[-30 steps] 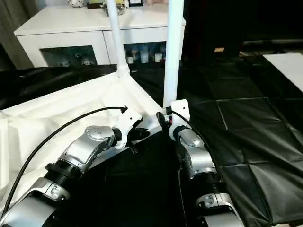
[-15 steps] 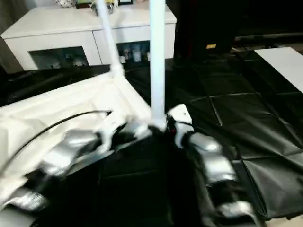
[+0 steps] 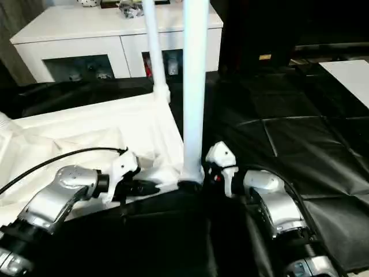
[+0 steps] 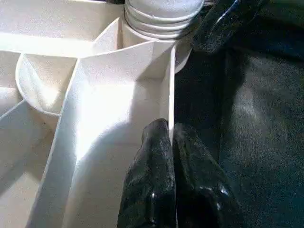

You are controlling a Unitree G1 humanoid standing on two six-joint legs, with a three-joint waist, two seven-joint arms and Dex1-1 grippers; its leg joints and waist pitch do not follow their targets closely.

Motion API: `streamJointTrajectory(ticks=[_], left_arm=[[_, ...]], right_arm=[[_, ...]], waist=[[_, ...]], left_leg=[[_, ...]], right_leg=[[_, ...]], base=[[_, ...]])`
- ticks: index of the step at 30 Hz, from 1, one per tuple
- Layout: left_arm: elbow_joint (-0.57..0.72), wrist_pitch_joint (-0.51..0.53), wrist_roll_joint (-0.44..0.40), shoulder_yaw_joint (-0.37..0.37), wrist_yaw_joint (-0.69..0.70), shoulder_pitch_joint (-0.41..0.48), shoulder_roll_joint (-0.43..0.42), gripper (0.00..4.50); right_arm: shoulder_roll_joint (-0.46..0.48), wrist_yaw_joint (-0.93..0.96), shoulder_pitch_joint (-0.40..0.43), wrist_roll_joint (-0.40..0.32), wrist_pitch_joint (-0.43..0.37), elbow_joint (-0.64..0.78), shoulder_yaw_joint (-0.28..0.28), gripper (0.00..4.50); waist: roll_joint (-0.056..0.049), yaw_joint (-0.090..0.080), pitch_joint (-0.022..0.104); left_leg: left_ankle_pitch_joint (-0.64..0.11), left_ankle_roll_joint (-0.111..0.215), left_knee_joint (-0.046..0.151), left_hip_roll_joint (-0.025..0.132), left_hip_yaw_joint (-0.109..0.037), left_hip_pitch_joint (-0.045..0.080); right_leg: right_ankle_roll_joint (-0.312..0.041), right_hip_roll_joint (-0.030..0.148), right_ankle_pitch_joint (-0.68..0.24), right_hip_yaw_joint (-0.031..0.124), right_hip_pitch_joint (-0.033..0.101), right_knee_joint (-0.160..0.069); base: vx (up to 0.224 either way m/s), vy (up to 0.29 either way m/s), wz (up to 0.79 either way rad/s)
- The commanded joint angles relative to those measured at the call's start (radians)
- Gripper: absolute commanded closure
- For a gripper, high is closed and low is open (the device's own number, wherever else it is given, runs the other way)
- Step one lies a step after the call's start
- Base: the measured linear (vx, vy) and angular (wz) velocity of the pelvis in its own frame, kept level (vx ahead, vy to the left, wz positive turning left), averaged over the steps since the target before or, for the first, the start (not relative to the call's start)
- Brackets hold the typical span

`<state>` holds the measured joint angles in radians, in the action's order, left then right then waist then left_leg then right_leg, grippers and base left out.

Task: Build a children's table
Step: Rotate leg to tighten

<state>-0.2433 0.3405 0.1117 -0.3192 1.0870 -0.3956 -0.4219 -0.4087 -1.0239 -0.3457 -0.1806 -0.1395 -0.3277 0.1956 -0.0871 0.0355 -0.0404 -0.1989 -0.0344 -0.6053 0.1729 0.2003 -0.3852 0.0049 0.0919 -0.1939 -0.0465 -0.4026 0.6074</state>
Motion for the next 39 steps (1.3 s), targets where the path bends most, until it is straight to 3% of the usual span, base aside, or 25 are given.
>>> streamJointTrajectory(ticks=[1, 3, 4, 10, 12, 16, 21, 23, 26, 29, 30, 32, 34, 35, 36, 38, 39], left_arm=[[0.043, 0.005, 0.022, 0.003, 0.019, 0.000, -0.002, 4.50], [0.048, 0.008, 0.022, 0.003, 0.015, -0.001, -0.006, 4.50], [0.048, 0.008, 0.022, 0.003, 0.015, -0.001, -0.006, 4.50], [0.043, 0.006, 0.017, 0.002, 0.014, -0.001, -0.004, 4.50], [0.041, 0.005, 0.015, 0.000, 0.012, 0.000, -0.001, 4.50], [0.043, 0.008, 0.015, -0.001, 0.007, 0.002, 0.002, 4.50], [0.017, 0.003, -0.007, 0.007, -0.051, -0.003, 0.023, 4.50], [-0.033, 0.002, -0.030, 0.018, -0.132, -0.028, 0.066, 4.50], [-0.105, 0.035, -0.048, 0.041, -0.258, -0.077, 0.145, 4.50], [-0.198, 0.055, -0.011, 0.106, -0.386, -0.141, 0.253, 4.50], [-0.198, 0.055, -0.011, 0.106, -0.386, -0.141, 0.253, 4.50], [-0.251, 0.048, -0.010, 0.127, -0.448, -0.172, 0.289, 4.50], [-0.349, 0.024, -0.049, 0.136, -0.546, -0.218, 0.330, 4.50], [-0.366, 0.017, -0.056, 0.137, -0.557, -0.225, 0.336, 4.50], [-0.378, 0.015, -0.061, 0.137, -0.565, -0.232, 0.340, 4.50], [-0.396, 0.012, -0.070, 0.138, -0.569, -0.242, 0.346, 4.50], [-0.401, 0.012, -0.076, 0.136, -0.563, -0.245, 0.344, 4.50]], right_arm=[[0.000, -0.020, 0.003, 0.017, 0.004, -0.017, 0.030, 0.63], [0.007, -0.008, -0.018, 0.017, 0.009, -0.044, 0.014, 0.63], [0.007, -0.008, -0.018, 0.017, 0.009, -0.044, 0.014, 0.63], [-0.001, -0.013, -0.028, 0.019, 0.011, -0.055, 0.011, 1.17], [-0.003, -0.015, -0.026, 0.019, 0.012, -0.058, 0.009, 1.34], [0.003, -0.002, -0.027, 0.022, 0.017, -0.071, 0.005, 1.69], [0.052, 0.090, -0.036, 0.016, -0.005, -0.088, -0.024, 1.79], [0.114, 0.206, -0.043, 0.020, -0.024, -0.095, -0.048, 1.80], [0.199, 0.411, -0.048, 0.068, -0.032, -0.135, -0.068, 1.80], [0.272, 0.604, -0.065, 0.121, -0.037, -0.195, -0.078, 1.80], [0.272, 0.604, -0.065, 0.121, -0.037, -0.195, -0.078, 1.80], [0.299, 0.668, -0.080, 0.144, -0.043, -0.224, -0.078, 1.80], [0.353, 0.792, -0.116, 0.182, -0.043, -0.278, -0.088, 1.81], [0.364, 0.811, -0.123, 0.187, -0.041, -0.288, -0.092, 1.81], [0.374, 0.815, -0.132, 0.189, -0.028, -0.302, -0.090, 1.81], [0.389, 0.809, -0.143, 0.186, -0.011, -0.320, -0.091, 1.81], [0.396, 0.786, -0.140, 0.159, 0.003, -0.311, -0.107, 1.46]], waist=[[0.014, 0.004, 0.059], [0.019, 0.004, 0.061], [0.016, 0.004, 0.062], [0.014, 0.005, 0.063], [0.019, 0.006, 0.063], [0.018, 0.006, 0.062], [0.019, 0.000, 0.061], [0.023, -0.002, 0.060], [0.021, -0.007, 0.055], [0.021, -0.007, 0.056], [0.019, -0.008, 0.053], [0.018, -0.006, 0.058], [0.012, -0.009, 0.057], [0.014, -0.010, 0.057], [0.009, -0.005, 0.058], [0.009, -0.005, 0.061], [0.009, -0.005, 0.061]], left_leg=[[-0.188, 0.083, 0.075, 0.055, -0.027, 0.018], [-0.168, 0.087, 0.073, 0.054, -0.027, 0.017], [-0.162, 0.090, 0.072, 0.054, -0.028, 0.016], [-0.139, 0.105, 0.068, 0.053, -0.026, 0.017], [-0.141, 0.107, 0.068, 0.052, -0.026, 0.017], [-0.161, 0.097, 0.070, 0.053, -0.027, 0.017], [-0.169, 0.088, 0.070, 0.052, -0.027, 0.016], [-0.183, 0.078, 0.073, 0.052, -0.028, 0.018], [-0.233, 0.035, 0.079, 0.049, -0.028, 0.022], [-0.253, 0.004, 0.081, 0.047, -0.031, 0.024], [-0.265, 0.000, 0.082, 0.045, -0.028, 0.026], [-0.258, 0.009, 0.080, 0.043, -0.031, 0.023], [-0.256, 0.019, 0.079, 0.039, -0.029, 0.024], [-0.265, 0.018, 0.079, 0.038, -0.028, 0.026], [-0.268, 0.020, 0.078, 0.039, -0.029, 0.028], [-0.256, 0.033, 0.079, 0.040, -0.031, 0.021], [-0.256, 0.033, 0.079, 0.040, -0.031, 0.021]], right_leg=[[-0.281, 0.052, -0.108, 0.032, 0.046, -0.064], [-0.281, 0.053, -0.093, 0.032, 0.048, -0.062], [-0.283, 0.053, -0.088, 0.032, 0.048, -0.061], [-0.289, 0.051, -0.057, 0.030, 0.048, -0.057], [-0.290, 0.050, -0.058, 0.031, 0.048, -0.058], [-0.281, 0.051, -0.096, 0.031, 0.047, -0.060], [-0.280, 0.051, -0.099, 0.032, 0.046, -0.062], [-0.273, 0.050, -0.125, 0.032, 0.045, -0.065], [-0.246, 0.050, -0.229, 0.034, 0.039, -0.075], [-0.223, 0.052, -0.260, 0.035, 0.038, -0.079], [-0.219, 0.049, -0.266, 0.035, 0.032, -0.084], [-0.214, 0.051, -0.250, 0.036, 0.038, -0.082], [-0.209, 0.050, -0.257, 0.036, 0.032, -0.087], [-0.206, 0.049, -0.272, 0.036, 0.031, -0.090], [-0.199, 0.051, -0.287, 0.036, 0.033, -0.091], [-0.187, 0.052, -0.282, 0.035, 0.037, -0.091], [-0.187, 0.052, -0.282, 0.035, 0.037, -0.091]], base=[[0.000, 0.000, 0.00], [0.000, 0.000, 0.00], [0.000, 0.000, 0.00], [0.000, 0.000, 0.00], [0.000, 0.000, 0.00], [0.000, 0.000, 0.00], [0.000, 0.000, 0.00], [0.000, 0.000, 0.00], [0.000, 0.000, 0.00], [0.000, 0.000, 0.00], [0.000, 0.000, 0.00], [0.000, 0.000, 0.00], [0.000, 0.000, 0.00], [0.000, 0.000, 0.00], [0.000, 0.000, 0.00], [0.000, 0.000, 0.00], [0.000, 0.000, 0.00]])
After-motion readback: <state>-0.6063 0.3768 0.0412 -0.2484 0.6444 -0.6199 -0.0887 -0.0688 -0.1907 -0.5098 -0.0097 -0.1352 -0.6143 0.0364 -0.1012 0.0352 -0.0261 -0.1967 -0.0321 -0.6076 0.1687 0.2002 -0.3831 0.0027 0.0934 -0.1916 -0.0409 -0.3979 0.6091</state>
